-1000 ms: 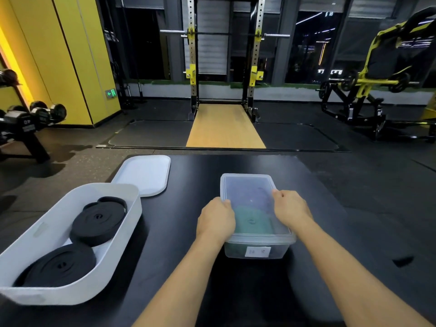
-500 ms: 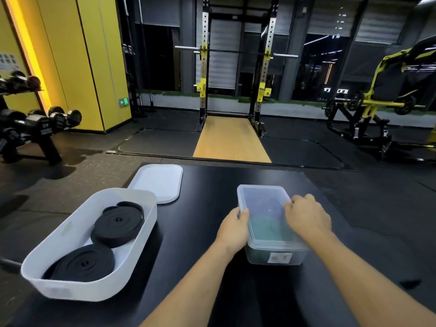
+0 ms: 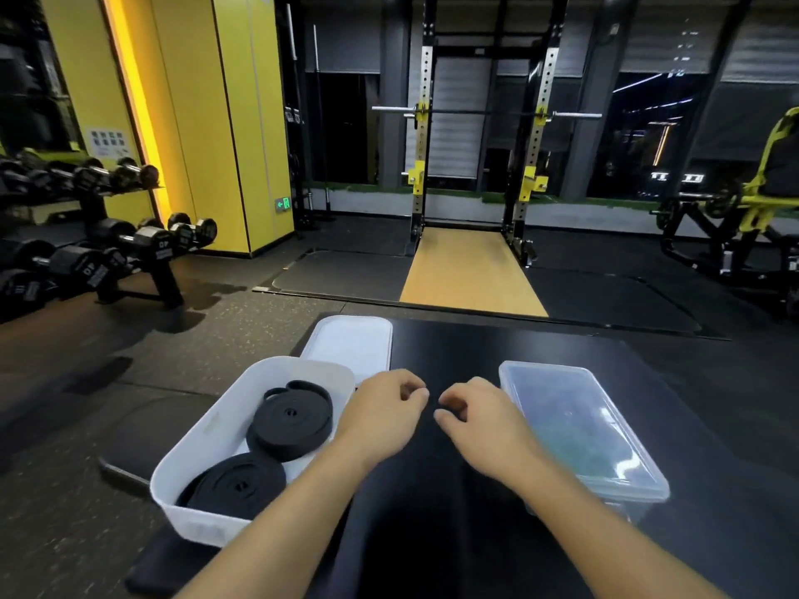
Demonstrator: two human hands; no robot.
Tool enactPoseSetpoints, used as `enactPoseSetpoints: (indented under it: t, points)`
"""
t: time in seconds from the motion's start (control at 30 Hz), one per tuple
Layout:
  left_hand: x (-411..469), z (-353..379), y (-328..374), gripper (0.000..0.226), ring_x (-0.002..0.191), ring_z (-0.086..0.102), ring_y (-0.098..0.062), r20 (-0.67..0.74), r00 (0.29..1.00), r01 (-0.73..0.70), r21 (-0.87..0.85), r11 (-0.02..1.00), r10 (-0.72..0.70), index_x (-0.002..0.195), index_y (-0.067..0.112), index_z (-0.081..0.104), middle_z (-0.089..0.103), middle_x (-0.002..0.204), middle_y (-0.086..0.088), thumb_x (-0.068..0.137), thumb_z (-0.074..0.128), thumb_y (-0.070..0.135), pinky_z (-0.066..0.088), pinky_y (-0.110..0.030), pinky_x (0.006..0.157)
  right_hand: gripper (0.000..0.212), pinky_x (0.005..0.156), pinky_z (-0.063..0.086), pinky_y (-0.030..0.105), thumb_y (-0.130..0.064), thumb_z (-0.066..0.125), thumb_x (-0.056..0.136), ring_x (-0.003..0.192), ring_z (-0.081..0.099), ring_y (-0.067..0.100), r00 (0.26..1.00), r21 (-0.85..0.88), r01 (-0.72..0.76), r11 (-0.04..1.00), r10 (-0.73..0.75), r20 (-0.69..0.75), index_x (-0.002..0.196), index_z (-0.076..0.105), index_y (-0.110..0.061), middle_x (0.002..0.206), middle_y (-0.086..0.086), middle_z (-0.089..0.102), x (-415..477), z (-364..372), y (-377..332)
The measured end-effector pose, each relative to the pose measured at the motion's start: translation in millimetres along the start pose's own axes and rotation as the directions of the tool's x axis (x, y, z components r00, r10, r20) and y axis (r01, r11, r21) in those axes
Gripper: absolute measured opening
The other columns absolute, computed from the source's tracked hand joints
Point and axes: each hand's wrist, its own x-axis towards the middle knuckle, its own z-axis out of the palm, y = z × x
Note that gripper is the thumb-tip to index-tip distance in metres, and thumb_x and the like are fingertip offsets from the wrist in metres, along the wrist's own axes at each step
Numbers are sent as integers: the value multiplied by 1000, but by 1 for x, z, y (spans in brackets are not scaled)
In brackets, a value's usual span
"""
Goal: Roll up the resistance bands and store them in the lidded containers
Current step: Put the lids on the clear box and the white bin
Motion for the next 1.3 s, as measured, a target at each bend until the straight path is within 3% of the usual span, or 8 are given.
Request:
enactPoseSetpoints:
  t: [0.23, 0.4, 0.57, 0.7, 0.9, 1.03, 1.2, 1.3]
  points:
    - [-18, -67, -59, 19, 80, 64, -11, -159, 987, 43, 231, 972, -6, 108, 32, 71, 64, 81, 15, 100, 55, 37, 52, -32, 71, 47, 97, 53, 38, -55, 57, 97, 107, 63, 16, 974, 200, -83, 976, 37, 225, 136, 58, -29, 118, -6, 67, 6, 43, -59]
    - [-26, -96, -93, 29, 112, 63, -17, -71, 997, 30, 366, 930, -5, 126, 32, 67, 58, 119, 9, 100, 58, 38, 52, -39, 97, 40, 79, 63, 41, -58, 54, 96, 87, 73, 23, 932, 301, -179, 937, 63, 358, 125, 46, -32, 106, 1, 68, 10, 71, -101]
    - [-35, -110, -115, 33, 120, 57, -13, -24, 999, -32, 449, 893, 47, 134, 30, 65, 55, 133, 13, 102, 59, 37, 44, -26, 97, 30, 63, 65, 40, -38, 49, 88, 58, 73, 21, 923, 241, -206, 948, 107, 369, 112, 51, -22, 99, 5, 68, 20, 85, -115]
    - [-37, -119, -123, 33, 126, 54, -14, -63, 993, -52, 522, 851, 99, 133, 31, 67, 54, 136, 15, 101, 59, 35, 43, -30, 105, 26, 59, 63, 37, -27, 39, 83, 58, 72, 24, 927, 190, -188, 964, 110, 359, 105, 52, -20, 96, 8, 67, 23, 83, -107]
    - [-32, -101, -127, 38, 135, 46, -9, 15, 996, -86, 409, 909, 88, 132, 29, 68, 51, 140, 16, 102, 53, 12, 40, -26, 111, 18, 75, 62, 45, -29, 41, 90, 79, 69, 25, 943, 141, -209, 968, 161, 293, 102, 53, -26, 95, 0, 66, 24, 63, -66]
    - [-25, -73, -122, 61, 136, 43, -3, 84, 986, -162, 311, 936, 143, 125, 27, 70, 49, 136, 17, 88, 41, -12, 39, -30, 116, 12, 69, 48, 36, -27, 46, 92, 77, 59, 20, 946, 203, -277, 939, 229, 231, 91, 56, -21, 92, 1, 66, 22, 49, -31]
    - [-14, -39, -100, 65, 136, 24, 11, 48, 985, -173, 178, 969, 167, 122, 25, 71, 49, 134, 21, 88, 34, -18, 13, 9, 96, 17, 83, 56, 42, -22, 53, 91, 94, 68, 28, 936, 457, -351, 817, 298, 186, 95, 69, -23, 96, 0, 72, 10, 37, 5]
    - [-7, -24, -90, 65, 144, 19, 11, 37, 990, -137, 61, 989, 135, 117, 27, 72, 52, 135, 23, 89, 34, -17, 12, 7, 100, 21, 93, 57, 49, -19, 56, 90, 99, 70, 25, 929, 574, -365, 733, 326, 175, 98, 73, -26, 99, -3, 75, 6, 32, 18]
